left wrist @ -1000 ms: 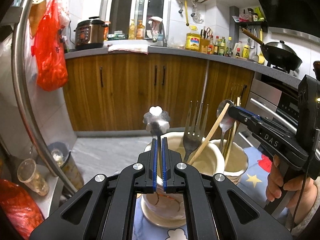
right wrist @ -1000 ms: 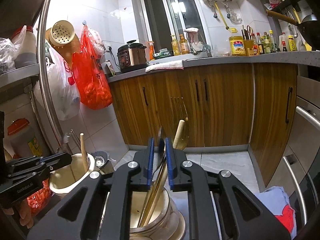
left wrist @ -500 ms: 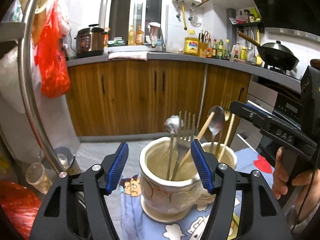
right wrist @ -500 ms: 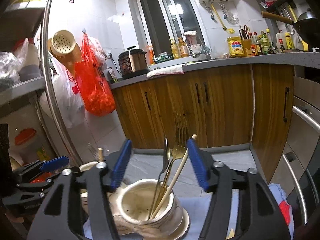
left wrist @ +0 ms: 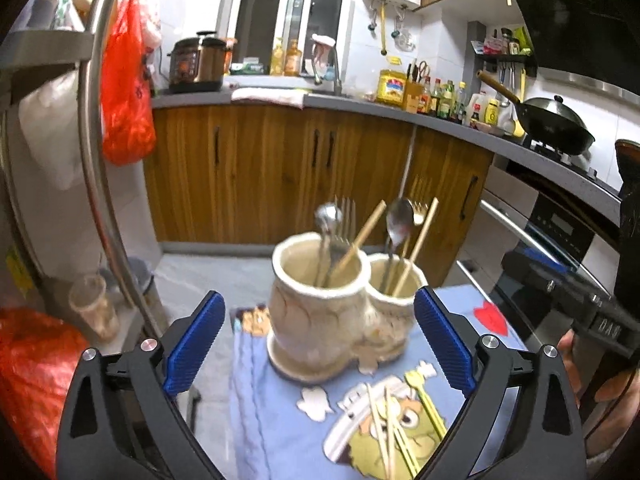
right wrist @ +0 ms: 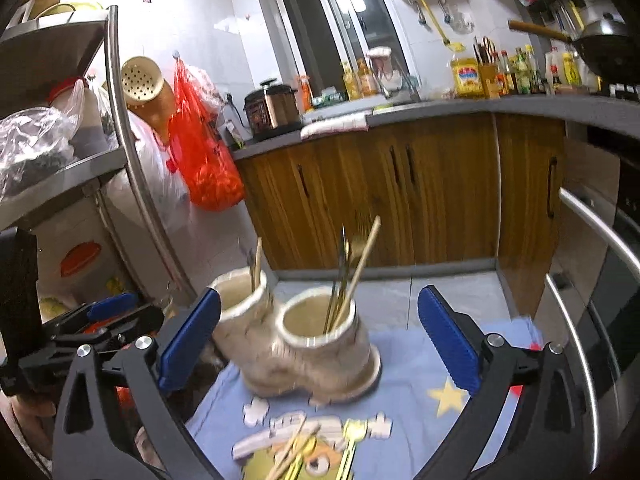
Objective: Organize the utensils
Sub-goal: 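Move both open tools back over the remaining utensils on the cloth, then close the left tool on a wooden chopstick while the right grasps a yellow plastic utensil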
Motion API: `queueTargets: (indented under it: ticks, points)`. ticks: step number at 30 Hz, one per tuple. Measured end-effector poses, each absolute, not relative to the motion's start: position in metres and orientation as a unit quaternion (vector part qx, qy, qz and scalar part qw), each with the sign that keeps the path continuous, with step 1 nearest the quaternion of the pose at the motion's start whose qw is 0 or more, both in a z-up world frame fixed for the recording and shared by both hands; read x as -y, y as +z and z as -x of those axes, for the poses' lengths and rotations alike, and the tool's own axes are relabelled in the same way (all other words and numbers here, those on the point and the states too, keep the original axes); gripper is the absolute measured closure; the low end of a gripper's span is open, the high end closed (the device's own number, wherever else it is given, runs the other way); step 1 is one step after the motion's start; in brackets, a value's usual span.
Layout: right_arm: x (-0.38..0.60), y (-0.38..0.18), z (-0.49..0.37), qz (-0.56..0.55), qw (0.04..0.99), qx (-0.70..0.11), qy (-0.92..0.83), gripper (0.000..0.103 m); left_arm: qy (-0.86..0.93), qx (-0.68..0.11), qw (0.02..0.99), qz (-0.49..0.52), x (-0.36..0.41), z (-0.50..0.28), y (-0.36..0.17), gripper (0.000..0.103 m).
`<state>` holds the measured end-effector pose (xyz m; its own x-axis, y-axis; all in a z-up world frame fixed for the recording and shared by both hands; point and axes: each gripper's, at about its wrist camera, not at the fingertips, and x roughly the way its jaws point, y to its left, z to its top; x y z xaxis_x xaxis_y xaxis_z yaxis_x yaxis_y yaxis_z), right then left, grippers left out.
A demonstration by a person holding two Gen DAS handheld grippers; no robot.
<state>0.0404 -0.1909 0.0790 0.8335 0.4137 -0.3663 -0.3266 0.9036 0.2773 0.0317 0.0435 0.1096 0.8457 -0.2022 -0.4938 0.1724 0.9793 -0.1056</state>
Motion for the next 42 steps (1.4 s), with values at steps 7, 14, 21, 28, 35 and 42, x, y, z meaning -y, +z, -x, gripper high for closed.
queueTargets:
  ticks: [7,14,21,28,35,42]
  points:
    - [0.208,0.032,-0.039,-0.123,0.938,-0.278,0.168,0.005,-0.092,-0.294,0.951,0.018,-0.032,-0.024,0.071,0.007]
    - [0.216,0.004,-0.044,-0.087,0.936,-0.305,0.15,0.006,-0.08,-0.327,0.942,0.011,-0.035,-0.03,0.026,0.007]
    - [0.201,-0.023,-0.053,-0.017,0.921,-0.356,0.157,0.009,-0.1,-0.363,0.927,0.005,-0.03,-0.038,0.004,0.007]
    - [0.183,-0.044,-0.057,0.018,0.896,-0.403,0.185,0.019,-0.109,-0.388,0.915,-0.002,-0.028,-0.039,-0.008,0.007]
    - [0.164,-0.057,-0.058,0.042,0.875,-0.436,0.205,0.039,-0.114,-0.395,0.912,-0.004,-0.032,-0.038,-0.01,0.007]
    - [0.15,-0.064,-0.055,0.068,0.87,-0.445,0.203,0.066,-0.118,-0.404,0.907,-0.021,-0.027,-0.036,-0.015,0.007]
